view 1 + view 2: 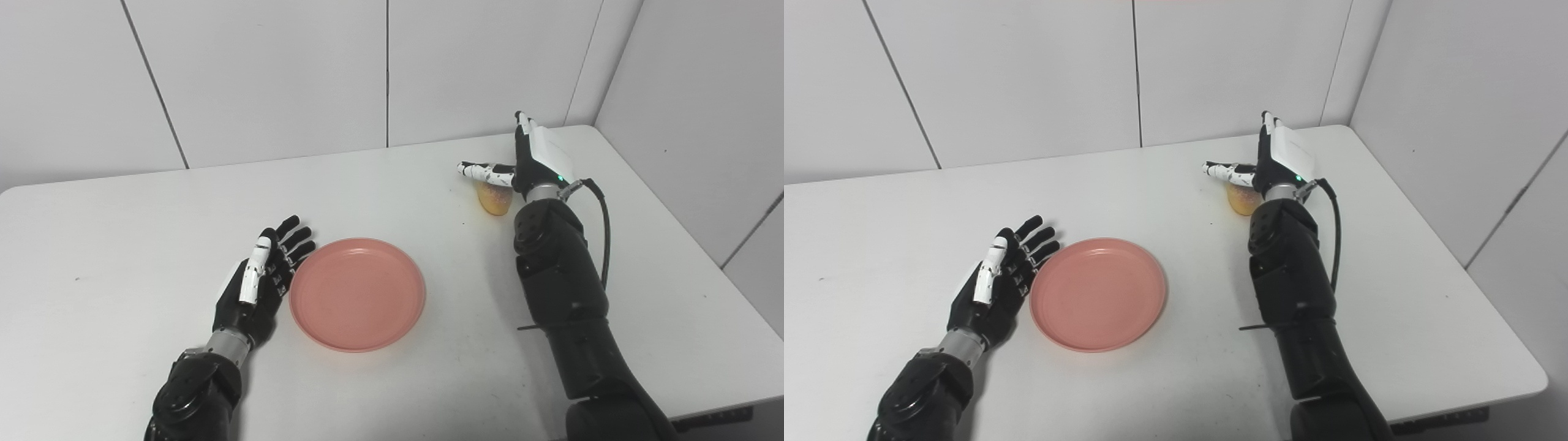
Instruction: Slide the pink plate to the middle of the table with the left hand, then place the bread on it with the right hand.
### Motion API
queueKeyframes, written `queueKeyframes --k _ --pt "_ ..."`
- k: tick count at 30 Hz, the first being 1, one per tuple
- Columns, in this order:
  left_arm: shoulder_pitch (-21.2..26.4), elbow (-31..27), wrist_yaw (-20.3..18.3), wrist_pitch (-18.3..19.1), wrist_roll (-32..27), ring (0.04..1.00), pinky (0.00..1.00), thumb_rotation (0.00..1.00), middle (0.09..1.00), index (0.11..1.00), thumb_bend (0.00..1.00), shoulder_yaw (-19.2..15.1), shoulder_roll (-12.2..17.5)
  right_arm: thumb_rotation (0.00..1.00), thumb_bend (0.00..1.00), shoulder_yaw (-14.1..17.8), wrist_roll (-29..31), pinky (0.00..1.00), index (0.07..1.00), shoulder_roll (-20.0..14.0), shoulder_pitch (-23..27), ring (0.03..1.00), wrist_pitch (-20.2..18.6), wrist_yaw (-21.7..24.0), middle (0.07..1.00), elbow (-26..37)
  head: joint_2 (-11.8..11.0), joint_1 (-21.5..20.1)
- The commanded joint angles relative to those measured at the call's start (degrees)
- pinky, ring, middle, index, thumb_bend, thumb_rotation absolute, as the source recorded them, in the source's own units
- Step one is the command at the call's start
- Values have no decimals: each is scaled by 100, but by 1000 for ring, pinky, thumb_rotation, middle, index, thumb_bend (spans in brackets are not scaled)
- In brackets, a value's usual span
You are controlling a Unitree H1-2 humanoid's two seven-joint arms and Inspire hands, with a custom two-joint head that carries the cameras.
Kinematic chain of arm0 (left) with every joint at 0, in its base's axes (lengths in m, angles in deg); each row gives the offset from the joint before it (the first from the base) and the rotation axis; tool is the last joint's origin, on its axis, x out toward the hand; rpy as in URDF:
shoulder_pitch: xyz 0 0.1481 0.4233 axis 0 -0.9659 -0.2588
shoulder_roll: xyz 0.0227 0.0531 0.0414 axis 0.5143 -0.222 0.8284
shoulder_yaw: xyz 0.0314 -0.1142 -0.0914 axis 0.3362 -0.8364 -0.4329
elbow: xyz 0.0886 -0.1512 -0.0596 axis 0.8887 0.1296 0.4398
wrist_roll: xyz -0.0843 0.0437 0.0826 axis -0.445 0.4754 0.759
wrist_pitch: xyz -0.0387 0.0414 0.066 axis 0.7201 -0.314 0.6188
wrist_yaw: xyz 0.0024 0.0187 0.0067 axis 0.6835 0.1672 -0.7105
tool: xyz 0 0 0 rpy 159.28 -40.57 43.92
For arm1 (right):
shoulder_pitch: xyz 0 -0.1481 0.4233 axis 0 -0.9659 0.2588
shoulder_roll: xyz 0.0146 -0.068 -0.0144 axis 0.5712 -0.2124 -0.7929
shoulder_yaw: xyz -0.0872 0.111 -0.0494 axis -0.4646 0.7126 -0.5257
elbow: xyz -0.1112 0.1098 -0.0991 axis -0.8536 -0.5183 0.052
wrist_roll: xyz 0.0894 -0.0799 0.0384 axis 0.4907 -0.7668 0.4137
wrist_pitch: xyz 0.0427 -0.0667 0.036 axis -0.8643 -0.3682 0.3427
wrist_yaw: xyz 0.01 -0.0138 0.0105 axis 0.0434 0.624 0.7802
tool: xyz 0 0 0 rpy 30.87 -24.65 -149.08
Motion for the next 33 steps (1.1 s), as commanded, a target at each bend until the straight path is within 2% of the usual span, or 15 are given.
queueKeyframes --k 1,6,10,12,18,20,28,30,33 --pt "-71 48 13 167 -11 876 894 1000 881 871 333 -15 47 571 849 31 -49 895 964 -96 394 969 29 -90 981 4 -3 4" --pt "-70 29 40 180 -3 873 883 1000 879 870 334 -20 35 581 871 17 115 911 954 -101 487 970 29 -200 975 -299 17 4" --pt "-63 47 39 184 -22 875 894 1000 880 871 336 -38 36 594 882 -15 122 883 933 -115 540 944 30 -232 950 -492 36 0" --pt "-59 55 36 179 -22 876 893 1000 881 871 336 -44 41 621 885 -1 34 855 922 -111 583 932 29 -166 941 -616 58 -7" --pt "-67 -43 41 220 12 876 889 1000 882 872 333 -16 61 627 887 75 -158 868 925 -83 672 941 28 -46 949 -807 88 -21" --pt "-63 -48 57 237 15 876 892 1000 881 870 334 -21 57 629 892 71 -163 843 914 -93 699 927 29 -75 939 -872 99 -21" --pt "-59 -24 30 227 -4 876 886 1000 883 874 329 -28 63 599 891 42 -136 887 928 -137 839 948 29 -179 958 -1220 125 -5" --pt "-53 13 22 205 -3 873 883 1000 880 872 337 -29 66 575 889 36 -167 771 884 -149 878 881 28 -200 913 -1315 125 -5" --pt "-54 -26 45 244 11 872 881 1000 879 870 340 -21 57 546 884 -17 -189 773 870 -167 892 874 29 -275 902 -1363 138 11"
